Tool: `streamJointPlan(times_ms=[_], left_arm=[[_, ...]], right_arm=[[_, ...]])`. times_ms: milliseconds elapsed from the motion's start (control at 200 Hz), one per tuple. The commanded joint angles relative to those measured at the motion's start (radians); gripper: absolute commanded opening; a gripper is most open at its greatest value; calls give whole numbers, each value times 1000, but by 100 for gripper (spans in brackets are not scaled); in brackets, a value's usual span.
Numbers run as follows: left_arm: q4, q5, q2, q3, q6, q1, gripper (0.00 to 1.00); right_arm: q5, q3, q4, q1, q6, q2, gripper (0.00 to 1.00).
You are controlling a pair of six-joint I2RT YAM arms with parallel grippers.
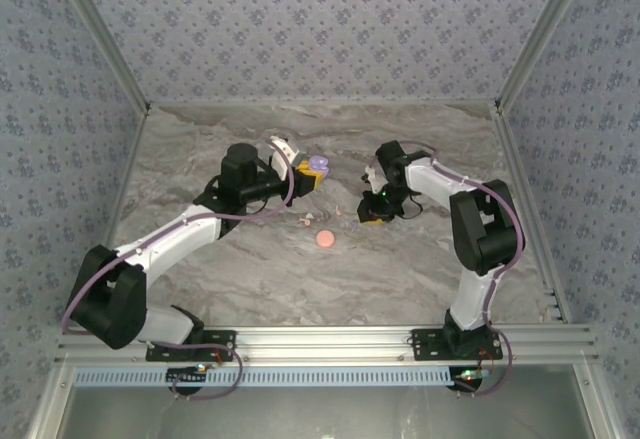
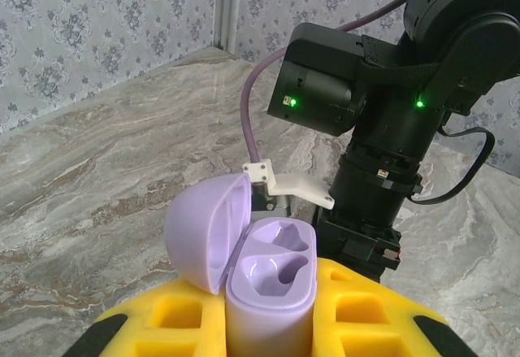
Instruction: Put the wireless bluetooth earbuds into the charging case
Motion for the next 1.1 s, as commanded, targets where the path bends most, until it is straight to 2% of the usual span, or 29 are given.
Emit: streamJointPlan(times_ms=[0, 635, 1094], left_arm=[[-2, -1, -13, 6, -7, -5, 16], [-21, 1, -3, 13, -7, -5, 17], [-28, 1, 11, 25, -2, -6, 17]], right_arm=[[5, 15, -62, 5, -39, -16, 24], [106, -18, -39, 22, -11, 32, 16], [128, -9, 44, 30, 68, 82, 16]])
